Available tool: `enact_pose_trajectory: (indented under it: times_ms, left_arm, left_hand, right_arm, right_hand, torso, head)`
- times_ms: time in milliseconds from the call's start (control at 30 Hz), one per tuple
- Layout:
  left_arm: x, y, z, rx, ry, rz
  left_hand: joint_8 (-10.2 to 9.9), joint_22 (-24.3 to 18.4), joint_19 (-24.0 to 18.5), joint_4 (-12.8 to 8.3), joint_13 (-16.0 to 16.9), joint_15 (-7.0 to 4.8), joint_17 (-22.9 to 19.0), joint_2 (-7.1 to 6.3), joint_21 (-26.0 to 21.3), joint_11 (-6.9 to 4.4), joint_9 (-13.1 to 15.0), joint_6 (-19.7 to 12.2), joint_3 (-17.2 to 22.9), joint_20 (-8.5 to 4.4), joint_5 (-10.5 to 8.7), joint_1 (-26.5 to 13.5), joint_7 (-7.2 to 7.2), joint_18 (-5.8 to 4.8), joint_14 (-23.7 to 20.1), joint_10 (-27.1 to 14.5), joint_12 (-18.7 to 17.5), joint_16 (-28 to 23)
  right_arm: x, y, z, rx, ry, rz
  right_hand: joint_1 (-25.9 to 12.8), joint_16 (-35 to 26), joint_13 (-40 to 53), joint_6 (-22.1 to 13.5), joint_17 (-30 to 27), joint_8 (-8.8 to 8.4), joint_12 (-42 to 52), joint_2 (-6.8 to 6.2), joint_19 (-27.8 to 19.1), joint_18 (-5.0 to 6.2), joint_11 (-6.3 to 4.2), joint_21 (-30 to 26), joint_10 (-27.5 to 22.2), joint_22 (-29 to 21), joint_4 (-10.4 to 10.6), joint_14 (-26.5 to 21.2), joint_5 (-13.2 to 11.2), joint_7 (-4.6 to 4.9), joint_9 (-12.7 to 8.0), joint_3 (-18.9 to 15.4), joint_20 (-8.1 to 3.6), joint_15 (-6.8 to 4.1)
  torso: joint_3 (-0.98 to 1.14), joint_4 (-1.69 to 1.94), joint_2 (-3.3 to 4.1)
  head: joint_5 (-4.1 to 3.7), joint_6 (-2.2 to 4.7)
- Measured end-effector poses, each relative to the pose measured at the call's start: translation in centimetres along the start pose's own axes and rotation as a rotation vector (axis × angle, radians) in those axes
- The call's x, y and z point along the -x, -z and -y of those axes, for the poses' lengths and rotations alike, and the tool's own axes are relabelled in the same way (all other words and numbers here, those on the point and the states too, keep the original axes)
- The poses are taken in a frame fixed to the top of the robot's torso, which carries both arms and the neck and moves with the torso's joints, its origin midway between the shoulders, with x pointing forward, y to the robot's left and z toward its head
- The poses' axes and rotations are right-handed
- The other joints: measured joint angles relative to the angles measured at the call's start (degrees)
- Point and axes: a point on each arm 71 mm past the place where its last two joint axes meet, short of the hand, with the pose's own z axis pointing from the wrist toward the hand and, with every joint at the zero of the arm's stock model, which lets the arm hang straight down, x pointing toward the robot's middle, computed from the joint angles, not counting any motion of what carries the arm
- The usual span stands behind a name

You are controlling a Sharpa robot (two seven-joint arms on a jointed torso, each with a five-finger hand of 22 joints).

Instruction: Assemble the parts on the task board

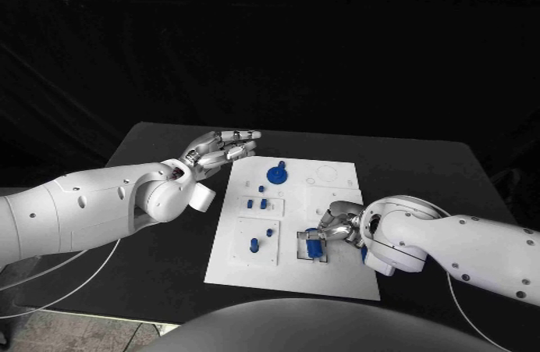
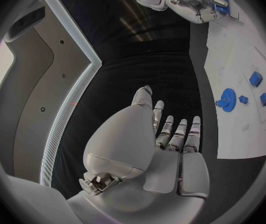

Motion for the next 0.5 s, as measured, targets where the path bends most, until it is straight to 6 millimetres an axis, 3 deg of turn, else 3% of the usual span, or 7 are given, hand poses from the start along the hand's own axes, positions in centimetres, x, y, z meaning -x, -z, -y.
enact_pose_trajectory:
  times_ms: [367, 500]
  left_arm:
    - [-0.07, -0.04, -0.03, 0.002, 0.001, -0.003]
    - [-0.09, -0.05, -0.04, 0.004, 0.002, -0.004]
  left_hand:
    - [0.00, -0.02, 0.00, 0.00, 0.00, 0.12, -0.01, 0.00, 0.00, 0.00, 0.00, 0.00, 0.00, 0.00, 0.23, 0.00, 0.00, 0.01, 0.12, 0.00, 0.00, 0.12]
    - [0.00, -0.13, 0.00, 0.00, 0.00, 0.20, -0.01, 0.00, 0.00, 0.00, 0.05, 0.00, 0.00, 0.00, 0.23, 0.00, 0.00, 0.00, 0.20, 0.00, 0.00, 0.23]
  right_arm:
    - [-0.20, -0.13, -0.14, -0.001, 0.032, -0.005]
    - [-0.21, -0.13, -0.16, -0.002, 0.038, -0.008]
  right_hand:
    - [-3.18, -0.23, -0.01, -0.03, -0.01, -0.45, 0.00, 1.03, 0.00, 0.00, 0.00, -0.53, -0.01, -0.01, 3.00, 0.00, -6.60, 0.20, -0.21, -3.00, 0.00, 0.00]
    - [-3.91, -0.23, -0.01, 0.05, -0.01, -0.45, 0.00, 0.43, 0.00, 0.00, 0.00, -0.56, -0.01, -0.01, 3.65, 0.00, -9.16, 0.12, -0.19, -3.88, 0.00, 0.00]
  torso:
    - [0.01, -0.02, -0.01]
    - [0.01, -0.02, 0.00]
  head:
    - [-0.06, 0.00]
    - [-0.02, 0.00]
